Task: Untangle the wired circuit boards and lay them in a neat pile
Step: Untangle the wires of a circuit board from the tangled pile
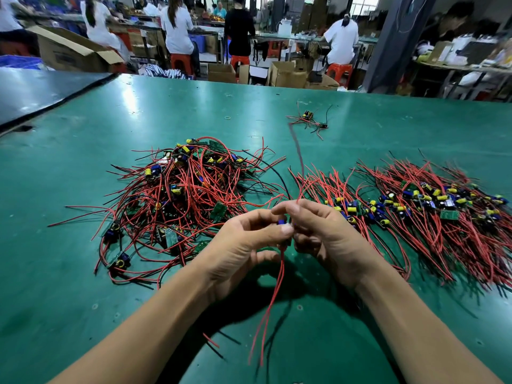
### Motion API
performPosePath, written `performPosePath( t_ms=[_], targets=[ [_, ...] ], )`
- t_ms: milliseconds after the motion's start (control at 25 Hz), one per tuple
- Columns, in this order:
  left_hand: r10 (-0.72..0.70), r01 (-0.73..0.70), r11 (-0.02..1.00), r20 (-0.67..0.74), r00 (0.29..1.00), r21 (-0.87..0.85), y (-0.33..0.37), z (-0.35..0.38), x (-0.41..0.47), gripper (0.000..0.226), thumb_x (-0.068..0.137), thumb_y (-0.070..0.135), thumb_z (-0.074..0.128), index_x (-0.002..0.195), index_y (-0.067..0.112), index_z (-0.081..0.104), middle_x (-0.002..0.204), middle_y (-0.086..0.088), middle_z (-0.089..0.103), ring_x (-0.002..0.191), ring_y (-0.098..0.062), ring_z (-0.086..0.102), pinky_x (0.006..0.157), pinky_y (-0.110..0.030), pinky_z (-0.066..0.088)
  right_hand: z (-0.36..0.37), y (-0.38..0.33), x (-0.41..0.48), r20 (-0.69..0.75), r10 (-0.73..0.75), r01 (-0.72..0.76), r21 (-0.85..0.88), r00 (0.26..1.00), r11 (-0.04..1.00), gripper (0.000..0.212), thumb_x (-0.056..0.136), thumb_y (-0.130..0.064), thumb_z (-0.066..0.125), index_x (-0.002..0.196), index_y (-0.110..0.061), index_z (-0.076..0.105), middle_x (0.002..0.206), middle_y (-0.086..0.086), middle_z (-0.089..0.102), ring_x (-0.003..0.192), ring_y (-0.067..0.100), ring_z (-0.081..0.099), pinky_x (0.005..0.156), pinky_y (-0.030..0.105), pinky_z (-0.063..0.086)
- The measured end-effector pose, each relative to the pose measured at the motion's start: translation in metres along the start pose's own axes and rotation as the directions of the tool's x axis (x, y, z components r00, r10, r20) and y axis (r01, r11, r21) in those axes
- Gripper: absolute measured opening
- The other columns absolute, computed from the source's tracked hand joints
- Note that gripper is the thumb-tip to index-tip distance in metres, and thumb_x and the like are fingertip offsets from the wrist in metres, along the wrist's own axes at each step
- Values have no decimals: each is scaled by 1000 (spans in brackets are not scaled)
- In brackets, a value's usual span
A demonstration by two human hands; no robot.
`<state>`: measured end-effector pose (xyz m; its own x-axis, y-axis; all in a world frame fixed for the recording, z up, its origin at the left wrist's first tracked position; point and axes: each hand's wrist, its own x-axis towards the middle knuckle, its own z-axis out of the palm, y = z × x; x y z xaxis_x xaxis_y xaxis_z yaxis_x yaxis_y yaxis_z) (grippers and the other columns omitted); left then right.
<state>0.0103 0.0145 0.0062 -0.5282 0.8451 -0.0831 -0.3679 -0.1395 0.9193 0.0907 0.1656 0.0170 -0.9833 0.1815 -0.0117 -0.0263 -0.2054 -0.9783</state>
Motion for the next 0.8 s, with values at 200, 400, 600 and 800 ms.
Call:
performPosePath(
  t_ms=[200, 400, 600, 800],
  targets=[
    [28, -28, 999, 10, 1000, 28, -3, 3, 0, 12, 77, 15, 72, 83, 22, 79, 78, 7, 73, 71, -4, 69, 63, -17, 53, 1, 1, 3, -128, 33, -42, -65, 991, 997, 28, 82, -47, 76, 85, -20, 79, 74, 20, 46, 60, 15, 30, 52, 29, 17],
    [11, -12, 999, -36, 999, -36, -4, 5, -1, 19, 68, 6, 76, 85, 12, 78, 77, -1, 66, 64, -8, 64, 56, -19, 52, 0, 2, 5, -190, 41, -58, -83, 981, 995, 38, 77, -54, 66, 75, -19, 79, 53, -4, 44, 40, 5, 33, 41, 15, 27],
    [-35, 39, 998, -79, 996, 53, -1, 5, -3, 25, 71, -5, 76, 90, 9, 67, 75, -3, 60, 61, -12, 53, 53, -21, 43, -3, 4, 6, -204, 45, -43, 13, 978, 999, 31, 70, -48, 77, 74, -17, 73, 57, -7, 51, 42, 6, 35, 44, 18, 26],
    [-27, 34, 994, -67, 997, 102, 2, 10, -5, 17, 74, 9, 74, 89, 10, 65, 82, -10, 65, 61, -11, 56, 57, -24, 43, -5, 4, 6, -222, 6, 14, 88, 975, 996, 32, 61, -36, 85, 76, -16, 65, 55, -7, 50, 41, 6, 36, 42, 17, 29]
  ],
)
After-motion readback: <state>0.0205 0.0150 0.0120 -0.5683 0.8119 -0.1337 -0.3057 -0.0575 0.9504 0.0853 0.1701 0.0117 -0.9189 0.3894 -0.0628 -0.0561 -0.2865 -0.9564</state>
